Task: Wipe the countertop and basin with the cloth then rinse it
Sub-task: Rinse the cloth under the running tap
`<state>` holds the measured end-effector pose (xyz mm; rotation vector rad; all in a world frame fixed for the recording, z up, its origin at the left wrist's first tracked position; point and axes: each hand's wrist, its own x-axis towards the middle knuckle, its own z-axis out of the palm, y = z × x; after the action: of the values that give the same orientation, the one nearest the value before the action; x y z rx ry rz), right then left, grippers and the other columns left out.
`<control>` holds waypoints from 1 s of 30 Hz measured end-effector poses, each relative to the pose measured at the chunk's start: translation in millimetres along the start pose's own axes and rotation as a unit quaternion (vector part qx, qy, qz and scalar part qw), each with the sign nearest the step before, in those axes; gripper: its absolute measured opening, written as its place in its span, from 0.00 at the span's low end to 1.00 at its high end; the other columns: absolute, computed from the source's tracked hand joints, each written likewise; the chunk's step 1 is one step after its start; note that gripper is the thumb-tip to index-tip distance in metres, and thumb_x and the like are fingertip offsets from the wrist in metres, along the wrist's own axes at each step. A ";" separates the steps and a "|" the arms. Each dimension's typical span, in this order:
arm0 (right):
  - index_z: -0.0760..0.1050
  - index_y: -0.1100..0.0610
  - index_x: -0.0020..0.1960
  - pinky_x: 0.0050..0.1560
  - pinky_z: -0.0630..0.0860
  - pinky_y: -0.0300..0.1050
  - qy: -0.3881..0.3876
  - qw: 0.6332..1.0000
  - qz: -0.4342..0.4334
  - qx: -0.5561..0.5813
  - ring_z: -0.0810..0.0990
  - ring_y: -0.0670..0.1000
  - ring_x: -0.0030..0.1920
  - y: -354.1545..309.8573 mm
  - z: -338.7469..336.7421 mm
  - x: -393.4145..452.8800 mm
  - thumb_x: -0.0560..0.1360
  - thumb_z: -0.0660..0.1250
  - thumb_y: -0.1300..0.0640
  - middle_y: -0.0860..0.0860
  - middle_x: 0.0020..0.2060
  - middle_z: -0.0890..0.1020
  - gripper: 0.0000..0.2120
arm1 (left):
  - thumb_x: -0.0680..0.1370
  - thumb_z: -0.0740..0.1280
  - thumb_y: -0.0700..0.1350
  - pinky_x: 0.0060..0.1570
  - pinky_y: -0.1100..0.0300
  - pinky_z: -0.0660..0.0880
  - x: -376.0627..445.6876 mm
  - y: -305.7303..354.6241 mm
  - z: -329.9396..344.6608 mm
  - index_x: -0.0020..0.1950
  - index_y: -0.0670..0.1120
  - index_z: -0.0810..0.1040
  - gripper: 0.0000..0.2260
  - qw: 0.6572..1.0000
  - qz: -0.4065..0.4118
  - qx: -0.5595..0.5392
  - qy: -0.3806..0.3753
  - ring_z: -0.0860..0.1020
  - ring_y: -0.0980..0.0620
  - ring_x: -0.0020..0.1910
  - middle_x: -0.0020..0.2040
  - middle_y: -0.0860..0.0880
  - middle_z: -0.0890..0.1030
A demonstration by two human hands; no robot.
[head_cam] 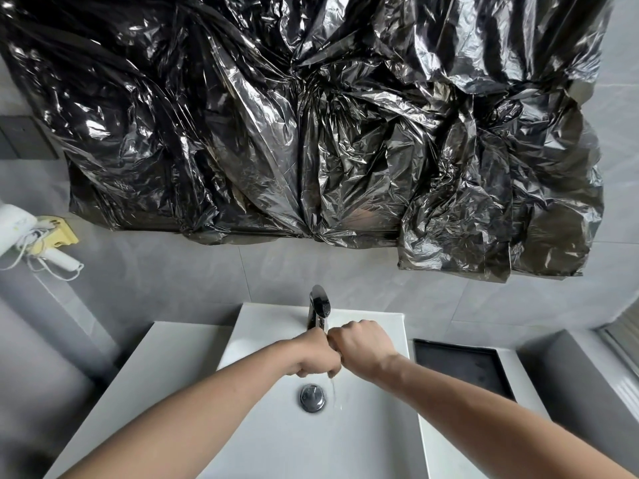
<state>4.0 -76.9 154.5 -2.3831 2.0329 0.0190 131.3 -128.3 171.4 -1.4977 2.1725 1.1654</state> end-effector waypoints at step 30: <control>0.66 0.53 0.36 0.31 0.68 0.44 -0.128 0.963 0.140 0.192 0.74 0.57 0.37 -21.3 -21.7 -16.9 0.75 0.59 0.63 0.49 0.33 0.71 0.11 | 0.72 0.64 0.37 0.41 0.52 0.74 -20.2 2.6 -7.2 0.47 0.46 0.79 0.08 0.876 0.174 0.392 0.220 0.82 0.38 0.48 0.48 0.43 0.83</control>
<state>22.4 -57.2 176.4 -1.7576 2.0103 -0.0573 139.5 -119.7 189.4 -1.0737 2.7802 -0.0983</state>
